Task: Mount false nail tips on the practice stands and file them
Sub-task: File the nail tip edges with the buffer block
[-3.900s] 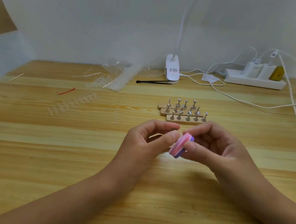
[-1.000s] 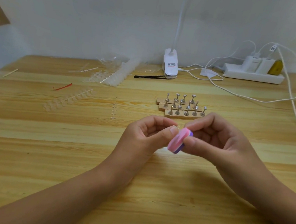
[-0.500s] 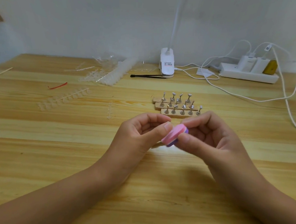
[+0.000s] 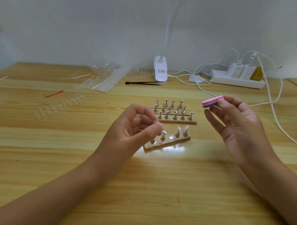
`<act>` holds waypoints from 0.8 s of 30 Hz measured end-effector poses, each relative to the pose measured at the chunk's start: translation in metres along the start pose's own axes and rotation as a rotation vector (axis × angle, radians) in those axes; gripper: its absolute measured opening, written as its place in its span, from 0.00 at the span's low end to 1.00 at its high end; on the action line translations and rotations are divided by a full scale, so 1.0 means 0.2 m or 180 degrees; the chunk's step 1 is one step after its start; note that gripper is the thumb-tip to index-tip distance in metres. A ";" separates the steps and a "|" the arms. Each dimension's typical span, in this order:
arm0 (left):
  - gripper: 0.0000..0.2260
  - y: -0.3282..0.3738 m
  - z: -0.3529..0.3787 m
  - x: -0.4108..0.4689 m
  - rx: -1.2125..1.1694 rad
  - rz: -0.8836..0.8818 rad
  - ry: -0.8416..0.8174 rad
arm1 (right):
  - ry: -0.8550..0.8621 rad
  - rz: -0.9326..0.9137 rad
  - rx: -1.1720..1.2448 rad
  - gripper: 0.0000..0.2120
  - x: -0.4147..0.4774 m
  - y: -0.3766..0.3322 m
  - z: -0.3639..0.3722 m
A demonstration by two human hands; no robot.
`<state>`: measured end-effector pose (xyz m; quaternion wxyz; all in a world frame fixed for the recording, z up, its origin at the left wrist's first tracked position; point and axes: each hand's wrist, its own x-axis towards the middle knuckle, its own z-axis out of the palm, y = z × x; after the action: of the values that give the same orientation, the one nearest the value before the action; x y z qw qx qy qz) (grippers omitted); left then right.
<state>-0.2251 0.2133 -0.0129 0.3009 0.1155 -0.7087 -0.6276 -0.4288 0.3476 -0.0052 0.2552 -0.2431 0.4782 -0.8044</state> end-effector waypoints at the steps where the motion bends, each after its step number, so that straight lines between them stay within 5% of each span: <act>1: 0.08 0.01 -0.02 0.02 0.0232 -0.0027 -0.0031 | -0.0016 0.0084 -0.0011 0.11 0.01 0.00 -0.01; 12: 0.05 0.12 0.01 0.26 0.1414 -0.0809 -0.0588 | -0.0173 0.0438 -0.0181 0.14 0.02 0.03 -0.02; 24: 0.05 -0.06 0.07 0.26 0.1744 -0.0979 -0.0268 | -0.0223 0.0587 -0.0208 0.14 0.02 0.03 -0.01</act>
<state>-0.2765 0.1952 -0.0107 0.1306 0.2720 -0.8375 -0.4557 -0.4331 0.3438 -0.0111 0.3366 -0.2341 0.5153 -0.7525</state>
